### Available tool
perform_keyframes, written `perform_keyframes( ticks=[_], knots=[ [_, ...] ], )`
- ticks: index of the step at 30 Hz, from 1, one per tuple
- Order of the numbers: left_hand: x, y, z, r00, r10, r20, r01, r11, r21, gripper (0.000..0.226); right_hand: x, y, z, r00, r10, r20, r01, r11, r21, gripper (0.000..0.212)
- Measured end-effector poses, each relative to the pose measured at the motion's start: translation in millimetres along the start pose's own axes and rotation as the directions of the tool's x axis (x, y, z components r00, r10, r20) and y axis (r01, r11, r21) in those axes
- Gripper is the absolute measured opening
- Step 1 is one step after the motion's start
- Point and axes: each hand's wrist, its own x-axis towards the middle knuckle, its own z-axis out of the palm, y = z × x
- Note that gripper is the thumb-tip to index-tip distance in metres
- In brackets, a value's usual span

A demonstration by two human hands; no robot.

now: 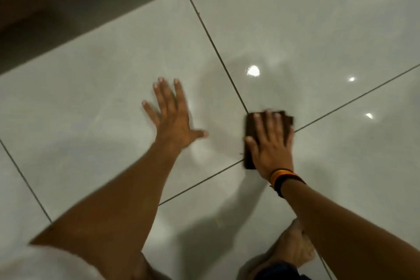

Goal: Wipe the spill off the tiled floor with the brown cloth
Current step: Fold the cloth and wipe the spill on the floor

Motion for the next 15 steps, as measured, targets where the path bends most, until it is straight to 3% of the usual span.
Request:
perform_keyframes(
  ticks=[3,7,9,11,13,15],
  knots=[
    [-22,-20,28,0.981,-0.085,0.174,0.089,0.996,-0.014,0.180,26,17,-15,0.958,0.285,0.031,-0.287,0.950,0.120,0.069],
    [-18,-34,40,0.983,-0.043,0.181,0.047,0.999,-0.018,0.186,94,-33,-29,0.928,0.359,-0.099,-0.333,0.919,0.209,0.070],
    [-19,-37,37,0.983,-0.026,0.183,0.028,1.000,-0.005,0.185,107,-77,-26,0.966,0.206,-0.156,-0.185,0.973,0.140,0.070],
    [-19,-38,36,0.984,-0.008,0.180,0.009,1.000,-0.004,0.183,94,-116,-17,0.987,-0.045,-0.155,0.048,0.999,0.014,0.069],
    [-18,-39,35,0.983,0.007,0.184,-0.002,1.000,-0.028,0.181,60,-131,-4,0.964,-0.256,-0.077,0.254,0.967,-0.037,0.067],
    [-19,-41,36,0.981,0.006,0.195,-0.003,1.000,-0.015,0.180,27,-115,9,0.951,-0.308,0.010,0.308,0.951,-0.030,0.066]
  ],
)
